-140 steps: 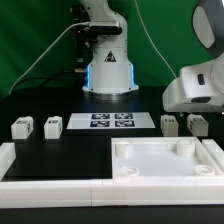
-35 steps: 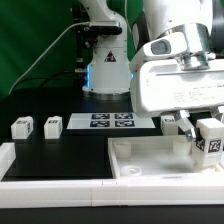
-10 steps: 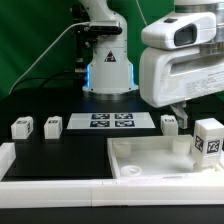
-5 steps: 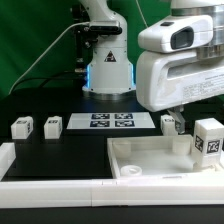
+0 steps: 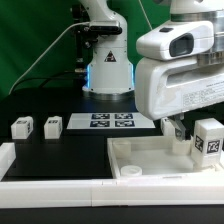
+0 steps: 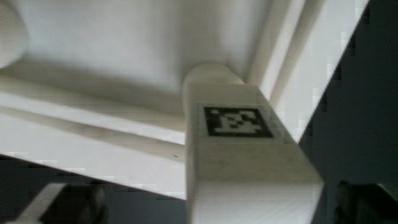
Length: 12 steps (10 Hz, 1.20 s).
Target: Assemble one leg
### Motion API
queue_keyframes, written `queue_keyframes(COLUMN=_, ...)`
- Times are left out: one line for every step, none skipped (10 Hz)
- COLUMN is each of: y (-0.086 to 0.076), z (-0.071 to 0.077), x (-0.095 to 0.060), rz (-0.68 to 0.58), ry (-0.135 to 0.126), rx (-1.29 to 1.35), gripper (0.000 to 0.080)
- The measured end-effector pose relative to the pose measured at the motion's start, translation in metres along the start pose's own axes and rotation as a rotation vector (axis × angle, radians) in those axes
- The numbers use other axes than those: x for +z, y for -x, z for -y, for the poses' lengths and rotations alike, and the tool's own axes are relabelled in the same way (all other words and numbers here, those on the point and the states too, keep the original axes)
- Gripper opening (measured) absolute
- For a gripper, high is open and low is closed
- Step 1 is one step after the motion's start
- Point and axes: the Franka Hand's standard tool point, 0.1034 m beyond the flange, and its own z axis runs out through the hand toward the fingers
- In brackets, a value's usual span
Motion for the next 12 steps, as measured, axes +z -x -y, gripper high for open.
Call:
queue_keyframes(y=0.0005, z=0.0009, x=0.0011, rz=0.000, ry=0.000, rx=-0.001, gripper=0.0649)
queue_keyframes(y=0.0006, z=0.0010, x=0.0012, rz=0.000, ry=0.000, rx=-0.001, gripper=0.0558)
queue_keyframes(y=0.0006, z=0.0010, x=0.0013, rz=0.000, ry=0.000, rx=-0.001, gripper=0.0558)
queue_keyframes(y=0.0009, z=0.0013, x=0.0016, rz=0.000, ry=0.000, rx=-0.002, gripper=0.0375)
queue_keyframes(y=0.0012, z=0.0012, x=0.0017, rz=-0.003, ry=0.001, rx=-0.002, gripper=0.0292)
queue_keyframes(y=0.0010, z=0.0003, x=0.0016, rz=-0.007, ry=0.002, rx=-0.004, gripper=0.0292)
queue_keyframes(y=0.0009, z=0.0002, x=0.0016, rz=-0.007, ry=0.002, rx=0.006, gripper=0.0292)
queue_keyframes(y=0.0009, z=0.0002, x=0.0016, rz=-0.007, ry=0.001, rx=0.006, gripper=0.0292)
queue_keyframes(y=0.0009, z=0.0002, x=0.0016, rz=-0.007, ry=0.001, rx=0.007, gripper=0.0292)
queue_keyframes(y=0.0004, z=0.0020, x=0.0018, rz=-0.009, ry=-0.006, rx=0.136, gripper=0.0292)
queue_keyframes(y=0.0004, z=0.0021, x=0.0020, rz=-0.009, ry=-0.007, rx=0.211, gripper=0.0293)
queue_keyframes(y=0.0002, z=0.0024, x=0.0020, rz=-0.009, ry=-0.007, rx=0.283, gripper=0.0293)
